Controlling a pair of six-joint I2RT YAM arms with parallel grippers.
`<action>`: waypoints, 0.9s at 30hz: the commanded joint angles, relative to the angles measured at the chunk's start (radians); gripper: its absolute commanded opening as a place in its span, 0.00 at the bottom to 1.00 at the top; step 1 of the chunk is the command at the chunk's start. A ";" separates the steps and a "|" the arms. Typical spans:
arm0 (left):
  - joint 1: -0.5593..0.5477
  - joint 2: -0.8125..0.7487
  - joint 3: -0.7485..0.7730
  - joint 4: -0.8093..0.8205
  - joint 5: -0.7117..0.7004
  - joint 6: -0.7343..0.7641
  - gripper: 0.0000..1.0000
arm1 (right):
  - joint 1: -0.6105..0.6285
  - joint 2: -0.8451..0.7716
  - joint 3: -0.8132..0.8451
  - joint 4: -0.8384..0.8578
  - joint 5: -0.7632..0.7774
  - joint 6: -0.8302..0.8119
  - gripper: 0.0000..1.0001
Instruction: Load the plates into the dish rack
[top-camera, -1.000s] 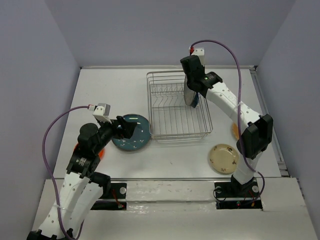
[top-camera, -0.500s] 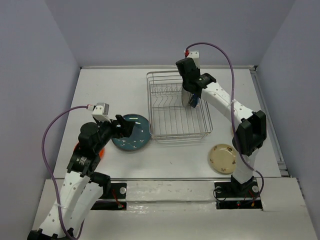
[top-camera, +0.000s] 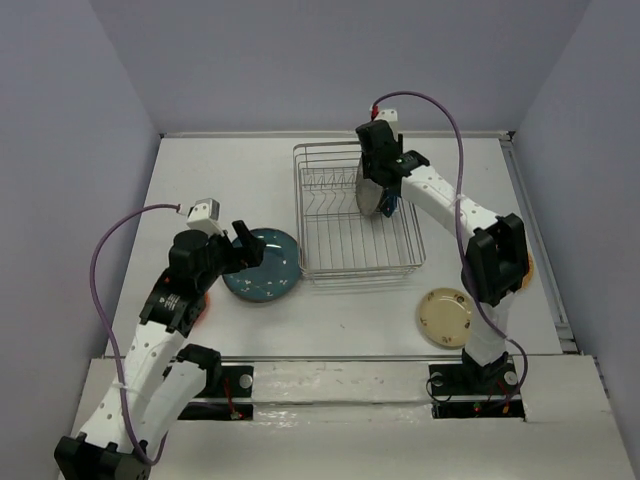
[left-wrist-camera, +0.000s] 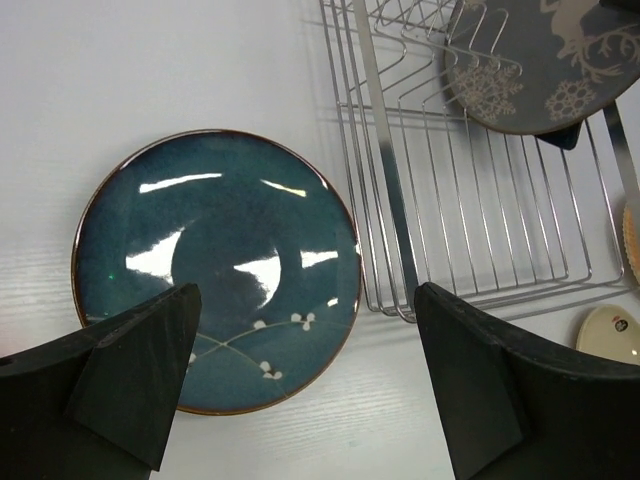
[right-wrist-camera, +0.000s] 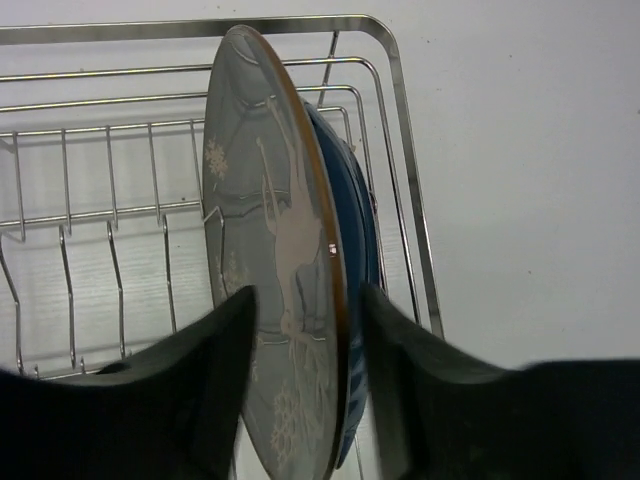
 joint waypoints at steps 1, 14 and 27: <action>0.004 0.046 0.068 -0.044 0.042 -0.033 0.99 | -0.019 -0.106 -0.036 0.078 -0.029 -0.005 0.63; 0.124 0.296 0.199 -0.168 0.013 -0.012 0.99 | -0.019 -0.399 -0.209 0.086 -0.420 -0.032 0.94; 0.340 0.565 0.189 -0.123 0.131 0.036 0.88 | -0.019 -0.740 -0.481 0.187 -0.672 0.040 0.94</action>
